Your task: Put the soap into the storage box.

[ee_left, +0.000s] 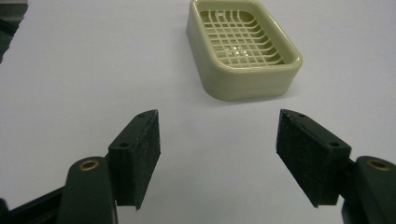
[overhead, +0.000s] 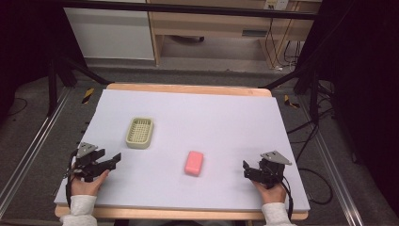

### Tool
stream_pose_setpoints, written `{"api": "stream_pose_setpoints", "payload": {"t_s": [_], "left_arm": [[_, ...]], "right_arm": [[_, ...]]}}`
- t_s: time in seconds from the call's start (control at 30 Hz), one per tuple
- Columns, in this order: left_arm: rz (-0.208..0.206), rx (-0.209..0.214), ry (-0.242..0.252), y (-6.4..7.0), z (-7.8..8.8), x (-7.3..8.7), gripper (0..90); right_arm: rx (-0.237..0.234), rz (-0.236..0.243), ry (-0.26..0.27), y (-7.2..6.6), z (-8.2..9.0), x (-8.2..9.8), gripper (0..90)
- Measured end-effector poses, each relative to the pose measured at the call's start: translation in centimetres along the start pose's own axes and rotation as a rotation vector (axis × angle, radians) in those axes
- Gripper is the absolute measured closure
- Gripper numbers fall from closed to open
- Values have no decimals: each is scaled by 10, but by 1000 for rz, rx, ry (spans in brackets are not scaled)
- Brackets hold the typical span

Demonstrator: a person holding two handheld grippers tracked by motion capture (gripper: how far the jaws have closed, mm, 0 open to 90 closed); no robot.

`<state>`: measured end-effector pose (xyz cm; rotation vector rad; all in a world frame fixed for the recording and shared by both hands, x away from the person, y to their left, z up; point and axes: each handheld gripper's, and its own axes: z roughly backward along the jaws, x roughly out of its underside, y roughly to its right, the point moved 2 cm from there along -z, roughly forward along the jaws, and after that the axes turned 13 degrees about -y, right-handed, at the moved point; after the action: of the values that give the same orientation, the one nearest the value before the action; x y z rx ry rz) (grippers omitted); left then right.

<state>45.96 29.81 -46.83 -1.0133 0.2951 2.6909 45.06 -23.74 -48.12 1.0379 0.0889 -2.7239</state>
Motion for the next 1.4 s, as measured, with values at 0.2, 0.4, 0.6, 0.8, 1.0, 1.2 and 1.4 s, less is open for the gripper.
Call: {"api": "stream_pose_setpoints", "payload": {"t_s": [0.2, 0.4, 0.6, 0.8, 1.0, 1.2, 1.4], "left_arm": [[-18, 14, 2, 11, 0, -1, 302], [-56, 27, -3, 21, 1, -2, 299], [-92, 44, -5, 33, 3, -5, 294], [-112, 60, -20, 43, 0, -6, 285], [-138, 78, -28, 56, -4, -8, 282], [-172, 89, -35, 69, -7, -9, 277], [-199, 101, -43, 82, -8, -11, 272]], "right_arm": [[-6, 17, -24, -2, -1, 2, 107], [3, 26, -27, -4, -1, 2, 111], [2, 27, -29, -5, -1, 2, 110], [-8, 18, -36, -5, -2, 3, 105], [-14, 23, -46, -6, -2, 4, 104], [-8, 35, -43, -7, -2, 4, 104], [-8, 28, -42, -7, -2, 4, 104]]}}
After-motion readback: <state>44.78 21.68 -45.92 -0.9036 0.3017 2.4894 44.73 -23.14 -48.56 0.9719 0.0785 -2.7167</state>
